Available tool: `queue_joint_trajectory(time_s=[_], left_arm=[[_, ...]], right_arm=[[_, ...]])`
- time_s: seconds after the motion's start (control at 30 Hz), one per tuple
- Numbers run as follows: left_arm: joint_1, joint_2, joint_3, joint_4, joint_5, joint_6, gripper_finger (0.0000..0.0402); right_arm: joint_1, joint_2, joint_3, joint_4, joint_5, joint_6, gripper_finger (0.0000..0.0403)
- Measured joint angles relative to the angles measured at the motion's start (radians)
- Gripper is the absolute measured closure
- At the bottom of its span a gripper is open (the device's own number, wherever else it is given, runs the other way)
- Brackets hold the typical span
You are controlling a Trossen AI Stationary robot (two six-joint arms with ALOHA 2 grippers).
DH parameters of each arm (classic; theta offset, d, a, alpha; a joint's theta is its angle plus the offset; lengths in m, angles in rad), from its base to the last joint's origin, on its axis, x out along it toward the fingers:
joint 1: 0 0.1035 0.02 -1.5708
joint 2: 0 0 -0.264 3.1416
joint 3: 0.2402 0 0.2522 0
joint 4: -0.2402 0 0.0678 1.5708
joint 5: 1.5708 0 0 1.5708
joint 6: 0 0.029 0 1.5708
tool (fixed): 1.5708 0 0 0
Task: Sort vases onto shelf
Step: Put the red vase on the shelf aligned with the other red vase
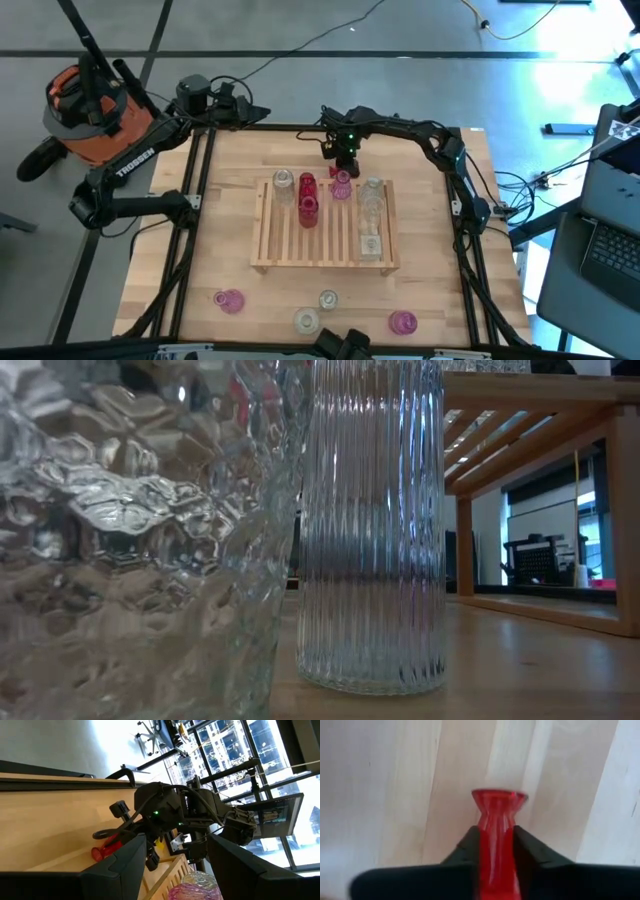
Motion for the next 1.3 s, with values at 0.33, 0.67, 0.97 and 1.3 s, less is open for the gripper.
queue_joint_trajectory(time_s=[0.33,0.67,0.97,1.3], left_arm=[[0.000,0.000,0.000,0.000,0.003,0.005,0.0200],[0.000,0.000,0.000,0.000,0.009,0.020,0.0200],[0.000,0.000,0.000,0.000,0.007,0.023,0.0200],[0.000,0.000,0.000,0.000,0.007,0.023,0.0200]], right_arm=[[-0.001,0.003,-0.001,-0.019,-0.029,-0.027,0.0338],[-0.002,0.012,-0.007,-0.091,0.150,-0.085,0.0236],[-0.037,0.012,-0.013,-0.119,0.235,-0.077,0.0251],[-0.055,0.008,-0.014,-0.134,0.238,-0.075,0.0311]])
